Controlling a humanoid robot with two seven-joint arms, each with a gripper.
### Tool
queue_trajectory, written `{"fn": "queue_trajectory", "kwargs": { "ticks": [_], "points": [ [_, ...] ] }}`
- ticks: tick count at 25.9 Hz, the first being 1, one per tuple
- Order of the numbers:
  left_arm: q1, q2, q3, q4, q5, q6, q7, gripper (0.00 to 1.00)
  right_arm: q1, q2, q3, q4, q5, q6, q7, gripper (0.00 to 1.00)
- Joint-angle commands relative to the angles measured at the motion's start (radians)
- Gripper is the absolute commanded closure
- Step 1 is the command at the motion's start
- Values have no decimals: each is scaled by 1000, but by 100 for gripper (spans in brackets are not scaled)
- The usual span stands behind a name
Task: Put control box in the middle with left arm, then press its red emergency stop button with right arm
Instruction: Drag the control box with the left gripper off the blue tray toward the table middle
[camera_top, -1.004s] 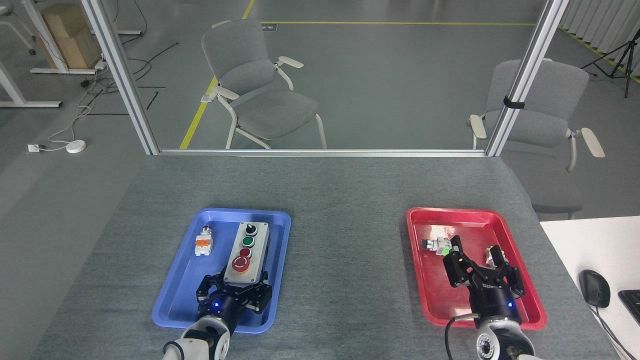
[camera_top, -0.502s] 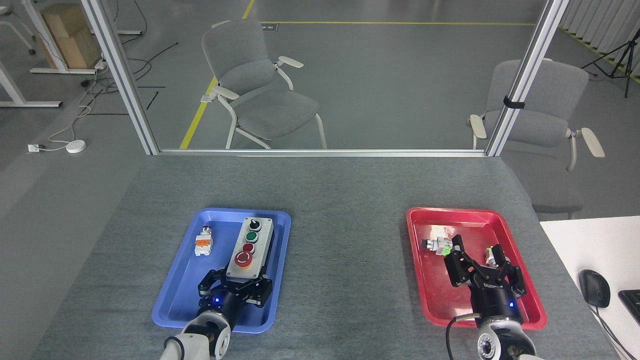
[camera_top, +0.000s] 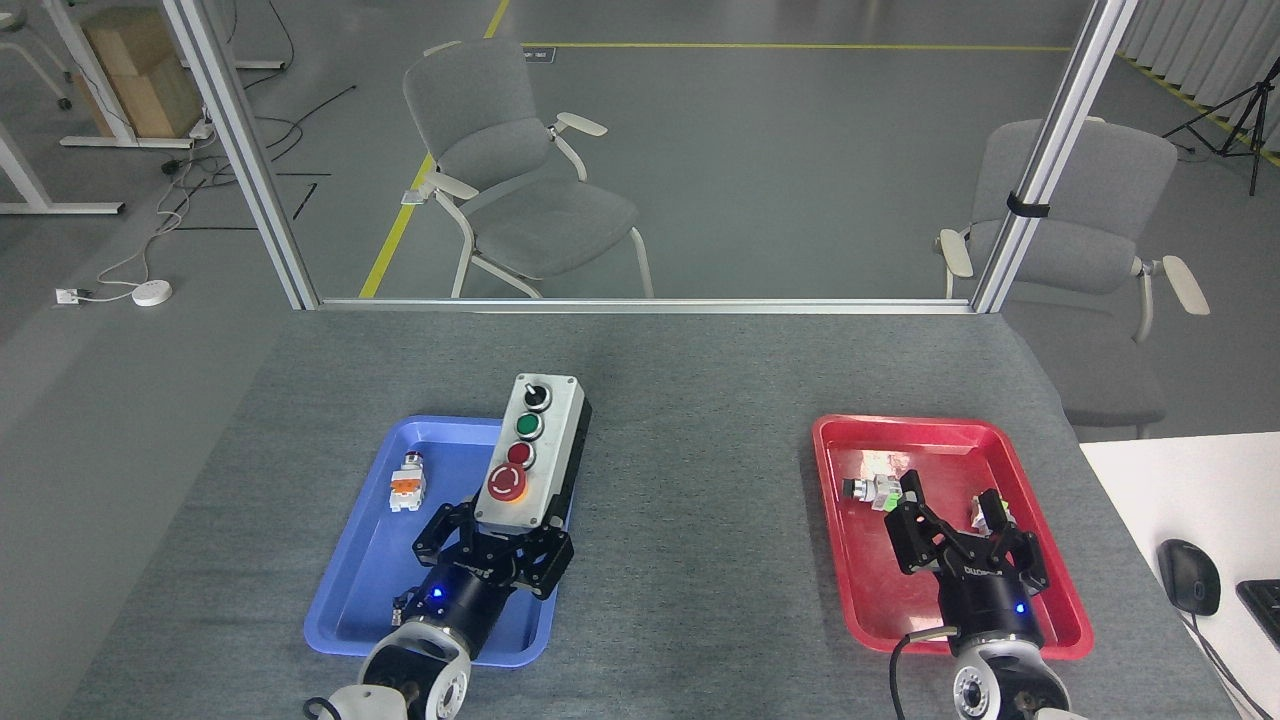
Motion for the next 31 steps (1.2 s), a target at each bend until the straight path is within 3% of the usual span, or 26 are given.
{"fn": "queue_trajectory", "kwargs": {
  "ticks": [1,5,10,14,25,29,31],
  "points": [
    [13,-16,-126,-14,-5,40,-9,100,1,1,-1,0,0,-2,1,0],
    [-31,-53,-271,15,-8,123,-81,100,3,1,1,0,0,-7,1,0],
    [-129,-103,-395,167,-8,215,-134,100,3,-1,-2,0,0,-7,-2,0],
    [-194,-139,-415,302,-8,234,-133,100,3,-2,-7,0,0,-7,-2,0],
    [-235,-140,-488,424,0,237,-133,100,4,-1,-9,0,0,-5,-1,0],
    [-235,-140,-490,431,1,255,-133,46,4,-1,-9,1,0,-5,-1,0],
    [-235,-140,-490,431,3,260,-133,29,4,-1,-9,1,0,-5,-1,0]
  ]
}}
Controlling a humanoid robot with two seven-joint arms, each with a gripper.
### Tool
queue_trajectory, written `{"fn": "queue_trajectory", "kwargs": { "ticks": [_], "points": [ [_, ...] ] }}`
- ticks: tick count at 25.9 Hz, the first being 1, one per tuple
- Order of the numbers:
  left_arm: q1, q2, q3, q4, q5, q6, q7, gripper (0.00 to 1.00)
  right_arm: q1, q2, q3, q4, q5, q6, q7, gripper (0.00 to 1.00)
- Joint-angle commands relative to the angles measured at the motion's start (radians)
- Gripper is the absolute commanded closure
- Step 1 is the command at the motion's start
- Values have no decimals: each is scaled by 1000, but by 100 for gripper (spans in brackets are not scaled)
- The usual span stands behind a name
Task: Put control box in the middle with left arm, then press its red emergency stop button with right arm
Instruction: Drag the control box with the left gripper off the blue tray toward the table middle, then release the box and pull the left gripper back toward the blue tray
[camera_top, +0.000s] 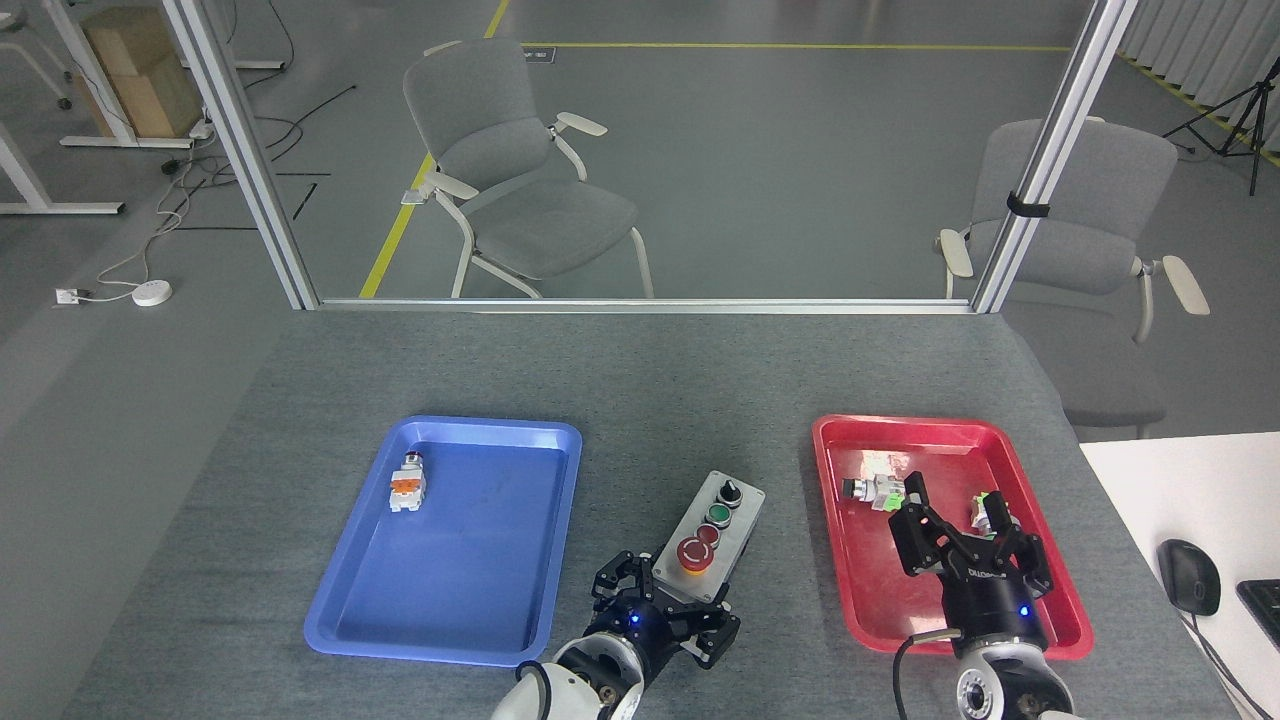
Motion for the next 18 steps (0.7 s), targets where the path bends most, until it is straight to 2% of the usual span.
{"fn": "queue_trajectory", "kwargs": {
  "ticks": [1,2,3,7,9,11,12,15,18],
  "points": [
    [0,0,-1,5,4,11,-3,21,0,0,0,1,0,0,2,0],
    [0,0,0,3,5,11,0,9,0,0,0,1,0,1,0,0],
    [0,0,0,-2,8,11,2,3,0,0,0,1,0,3,-2,0],
    [9,8,5,-38,11,5,11,2,0,0,-2,-1,0,1,-3,0],
    [28,15,7,-98,11,3,13,1,0,0,-2,1,0,0,-14,1],
    [114,37,11,-202,10,5,13,1,0,2,-2,1,1,1,-35,3],
    [154,66,13,-268,10,5,11,1,0,2,-2,1,1,0,-48,7],
    [249,206,26,-480,17,-6,6,1,-5,-5,-2,2,1,0,-64,20],
    [327,295,39,-612,48,-6,6,1,-21,-6,-2,2,1,-3,-63,27]
  ]
}}
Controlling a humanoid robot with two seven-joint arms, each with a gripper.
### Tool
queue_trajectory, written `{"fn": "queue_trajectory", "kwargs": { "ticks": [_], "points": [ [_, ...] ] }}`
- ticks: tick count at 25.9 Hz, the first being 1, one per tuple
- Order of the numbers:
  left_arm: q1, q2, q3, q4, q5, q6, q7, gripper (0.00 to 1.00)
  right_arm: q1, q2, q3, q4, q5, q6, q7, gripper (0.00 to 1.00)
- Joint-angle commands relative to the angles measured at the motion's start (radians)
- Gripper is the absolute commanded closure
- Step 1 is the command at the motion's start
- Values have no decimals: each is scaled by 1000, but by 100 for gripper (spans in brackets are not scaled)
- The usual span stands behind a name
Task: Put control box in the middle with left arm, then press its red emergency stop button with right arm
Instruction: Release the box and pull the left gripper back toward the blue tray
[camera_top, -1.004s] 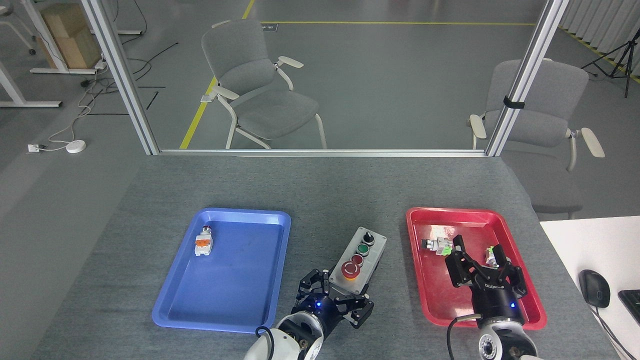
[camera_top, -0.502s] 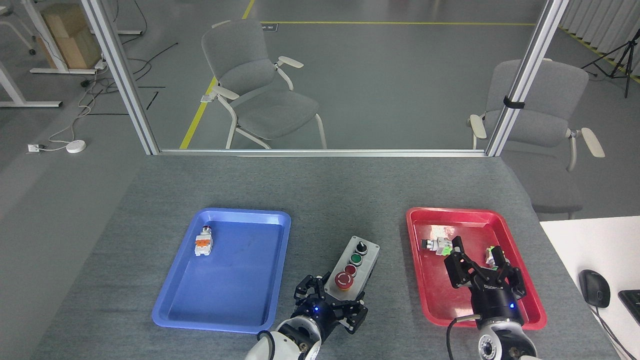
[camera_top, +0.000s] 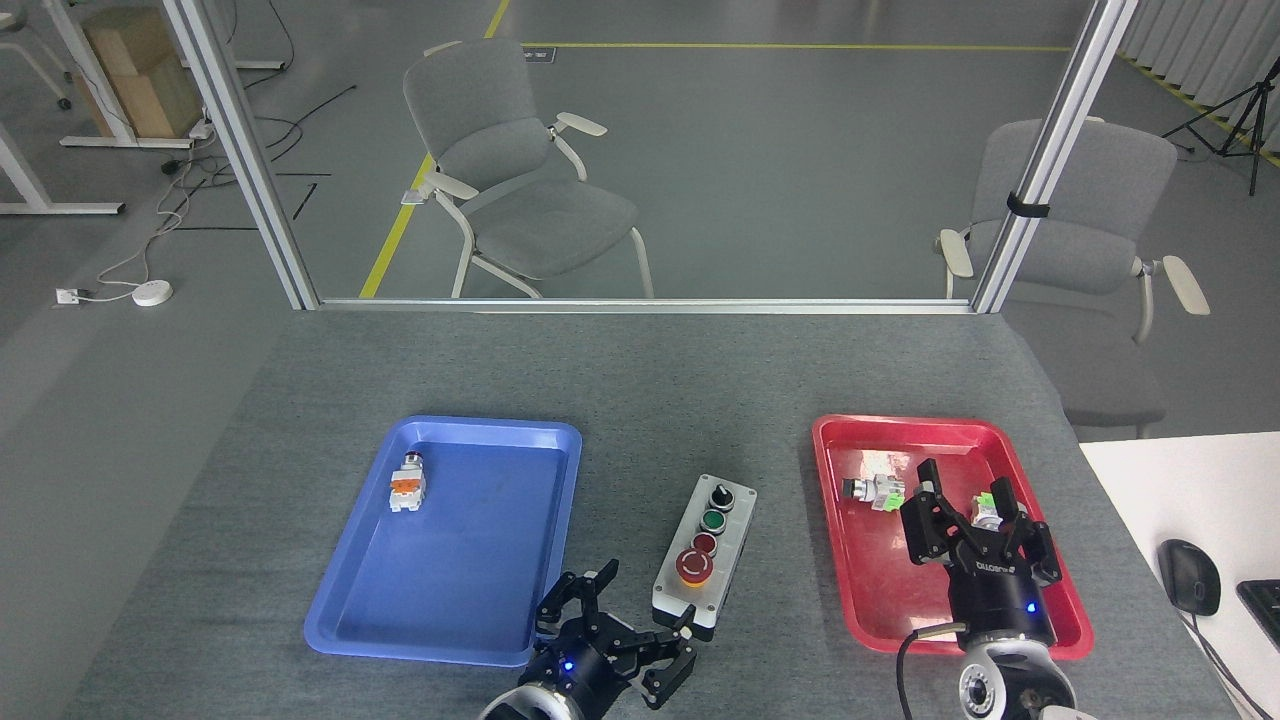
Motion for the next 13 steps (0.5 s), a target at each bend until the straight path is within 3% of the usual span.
{"fn": "queue_trajectory", "kwargs": {
  "ticks": [1,2,3,7,10,13],
  "points": [
    [99,124,34,-173,36,-5,1,1,-13,-5,-1,0,0,-6,-5,30],
    [113,148,57,-191,46,-6,2,1,-17,-5,0,0,0,-12,-5,32],
    [127,164,91,-205,59,-5,2,1,-25,-7,0,2,2,-25,-5,41],
    [136,164,266,-204,88,-5,5,1,-46,-15,5,56,15,-131,-3,85],
    [118,154,418,-200,132,-6,5,1,-95,-39,25,125,14,-316,1,100],
    [60,156,485,-200,198,-3,5,1,-146,-39,89,181,14,-519,6,100]
  ]
}}
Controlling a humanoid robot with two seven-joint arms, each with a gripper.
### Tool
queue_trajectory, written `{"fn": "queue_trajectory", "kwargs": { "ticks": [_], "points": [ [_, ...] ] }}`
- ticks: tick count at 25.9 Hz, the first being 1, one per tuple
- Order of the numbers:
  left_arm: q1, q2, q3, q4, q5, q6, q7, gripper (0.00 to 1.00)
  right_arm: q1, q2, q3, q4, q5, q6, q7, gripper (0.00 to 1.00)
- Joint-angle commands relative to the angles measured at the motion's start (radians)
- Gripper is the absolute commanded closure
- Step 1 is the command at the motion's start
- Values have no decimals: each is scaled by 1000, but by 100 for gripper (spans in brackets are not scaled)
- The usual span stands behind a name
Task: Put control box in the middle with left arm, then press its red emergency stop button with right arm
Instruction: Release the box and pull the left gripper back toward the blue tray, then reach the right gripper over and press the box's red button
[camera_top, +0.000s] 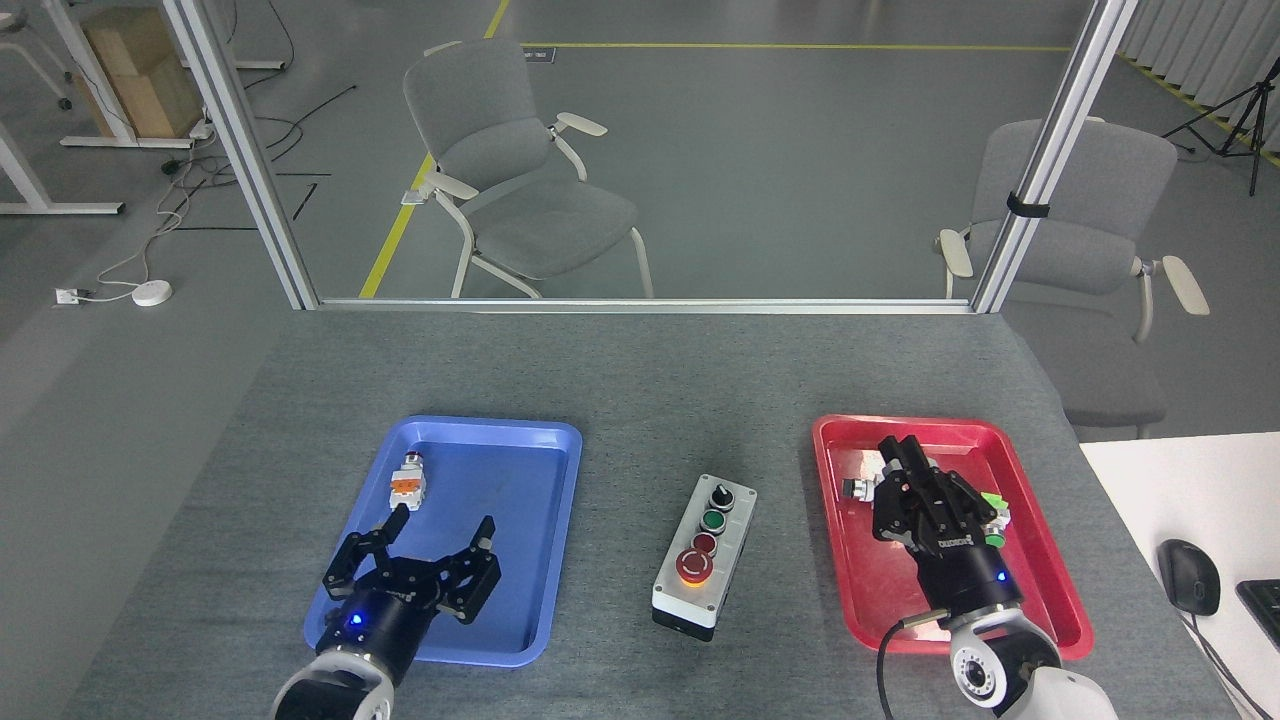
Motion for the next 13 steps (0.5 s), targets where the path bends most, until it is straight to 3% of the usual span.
{"fn": "queue_trajectory", "kwargs": {
  "ticks": [1,3,8,13],
  "points": [
    [-54,-1,93,1,80,2,0,1,-59,0,66,60,0,-198,11,100],
    [-64,-1,110,0,112,2,0,1,-70,11,128,62,0,-200,44,100],
    [-68,-2,116,-2,114,8,1,1,-105,9,295,105,-1,-212,264,100],
    [-64,-1,119,0,114,8,32,1,-116,35,329,167,-1,-207,294,100]
  ]
}}
